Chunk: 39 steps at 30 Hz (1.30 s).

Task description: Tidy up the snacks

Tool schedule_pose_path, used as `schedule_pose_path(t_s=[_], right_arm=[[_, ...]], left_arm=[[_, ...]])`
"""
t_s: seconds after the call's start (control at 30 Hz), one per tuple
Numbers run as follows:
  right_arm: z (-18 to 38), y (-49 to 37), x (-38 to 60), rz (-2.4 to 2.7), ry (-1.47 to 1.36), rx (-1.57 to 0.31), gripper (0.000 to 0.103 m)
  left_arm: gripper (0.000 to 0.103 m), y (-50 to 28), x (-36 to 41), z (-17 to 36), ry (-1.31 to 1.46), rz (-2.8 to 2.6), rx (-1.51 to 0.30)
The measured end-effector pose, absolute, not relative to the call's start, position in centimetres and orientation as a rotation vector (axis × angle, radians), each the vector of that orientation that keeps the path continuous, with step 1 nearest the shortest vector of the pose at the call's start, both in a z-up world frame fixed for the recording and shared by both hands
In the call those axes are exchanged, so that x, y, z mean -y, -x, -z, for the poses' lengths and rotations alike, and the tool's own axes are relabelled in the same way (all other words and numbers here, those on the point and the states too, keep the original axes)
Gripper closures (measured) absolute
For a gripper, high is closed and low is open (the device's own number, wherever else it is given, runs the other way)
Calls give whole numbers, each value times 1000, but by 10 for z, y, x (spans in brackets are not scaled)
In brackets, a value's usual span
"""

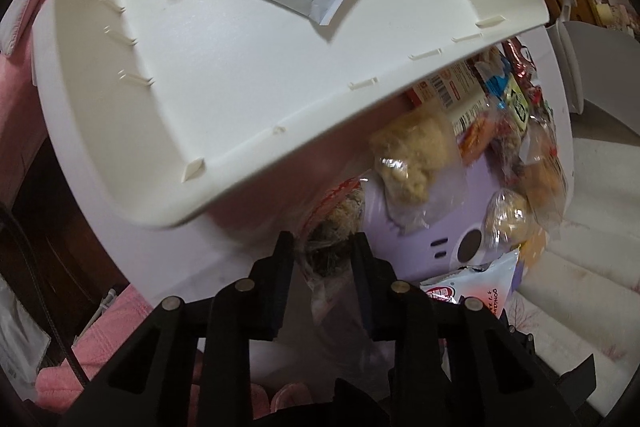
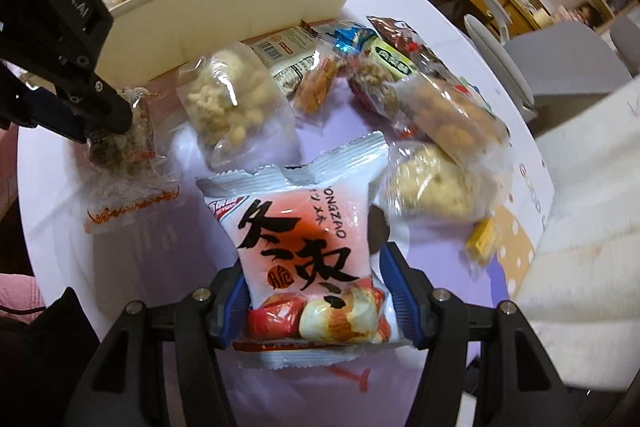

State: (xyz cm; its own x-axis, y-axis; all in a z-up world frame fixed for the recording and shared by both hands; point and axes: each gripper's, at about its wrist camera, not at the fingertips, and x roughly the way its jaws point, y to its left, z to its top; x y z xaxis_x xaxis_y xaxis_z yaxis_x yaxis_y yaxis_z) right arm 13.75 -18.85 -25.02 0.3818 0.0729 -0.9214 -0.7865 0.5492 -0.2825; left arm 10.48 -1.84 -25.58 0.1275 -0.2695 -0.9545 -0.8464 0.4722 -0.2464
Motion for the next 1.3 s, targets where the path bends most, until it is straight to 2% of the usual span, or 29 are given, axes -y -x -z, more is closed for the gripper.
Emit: schedule_pose_path(t_s=[0.2, 0.57, 0.8, 1.0, 1.3], right_arm=[[241, -118, 203, -592, 767, -1055, 42], [222, -88, 226, -547, 495, -1156, 42], [212, -97, 245, -446, 257, -1276, 42], [201, -111, 254, -385, 149, -1302, 42], [187, -122, 241, -314, -1, -1352, 42]], left_arm=[[77, -102, 33, 251, 1013, -520, -1432], [77, -58, 20, 197, 913, -484, -1403], [77, -54, 6, 149, 810, -480, -1363], [77, -61, -9, 110, 724, -426, -1335], [76, -70, -44, 81, 637, -369, -1312]])
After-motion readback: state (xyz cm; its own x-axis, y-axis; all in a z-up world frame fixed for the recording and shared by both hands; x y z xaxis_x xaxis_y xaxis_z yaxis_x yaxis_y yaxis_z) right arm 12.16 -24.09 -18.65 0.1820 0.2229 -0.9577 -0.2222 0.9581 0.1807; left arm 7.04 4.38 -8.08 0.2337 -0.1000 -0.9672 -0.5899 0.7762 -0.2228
